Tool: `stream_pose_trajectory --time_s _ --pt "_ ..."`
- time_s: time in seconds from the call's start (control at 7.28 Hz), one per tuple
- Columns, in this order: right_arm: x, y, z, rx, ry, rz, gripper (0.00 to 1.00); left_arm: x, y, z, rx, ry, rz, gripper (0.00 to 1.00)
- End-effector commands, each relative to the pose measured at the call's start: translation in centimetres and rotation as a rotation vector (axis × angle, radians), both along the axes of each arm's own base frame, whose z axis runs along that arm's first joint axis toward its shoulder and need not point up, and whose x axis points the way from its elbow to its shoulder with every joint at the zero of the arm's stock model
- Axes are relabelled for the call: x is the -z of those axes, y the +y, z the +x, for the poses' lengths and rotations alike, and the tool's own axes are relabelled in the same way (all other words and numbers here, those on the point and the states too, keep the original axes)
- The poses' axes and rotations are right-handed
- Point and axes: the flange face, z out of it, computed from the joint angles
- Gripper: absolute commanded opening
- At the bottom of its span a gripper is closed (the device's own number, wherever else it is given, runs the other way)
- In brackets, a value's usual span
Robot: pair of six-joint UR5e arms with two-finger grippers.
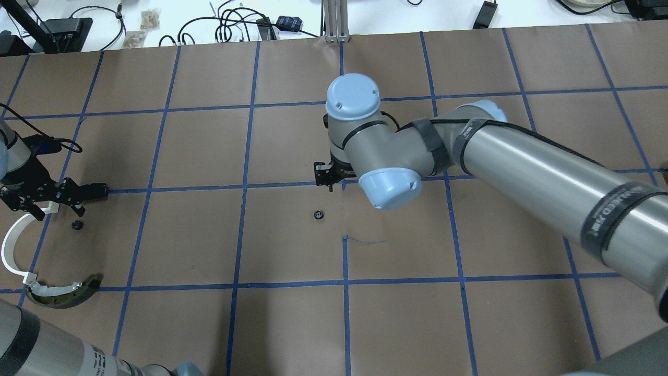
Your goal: Place bearing gear from tray to pile
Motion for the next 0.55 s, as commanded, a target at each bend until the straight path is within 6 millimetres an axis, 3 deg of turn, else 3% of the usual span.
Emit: stream_pose_trajectory --time_s 0.0,0.14,0.27,0.41 --pt "-11.1 -3.3 -13.8 -0.046 0.001 0.055 1.0 -3.1 -4.7 -5.6 0.074 -0.042 -0.069 1.0" --pt "-15.5 -2.8 -17.9 -0.047 0.006 0.052 1.0 -4.5 -7.5 -12.6 0.083 -0.075 -0.113 1.0" --pt "-19.9 -1.8 -18.8 -0.022 -0.002 0.029 1.0 -5.7 -9.2 -22.3 0.086 -0.033 -0.182 1.0" --pt "-23.0 -1.7 -18.8 -0.018 -0.001 0.044 1.0 -6.7 -9.0 -29.7 0.119 -0.016 -0.203 1.0"
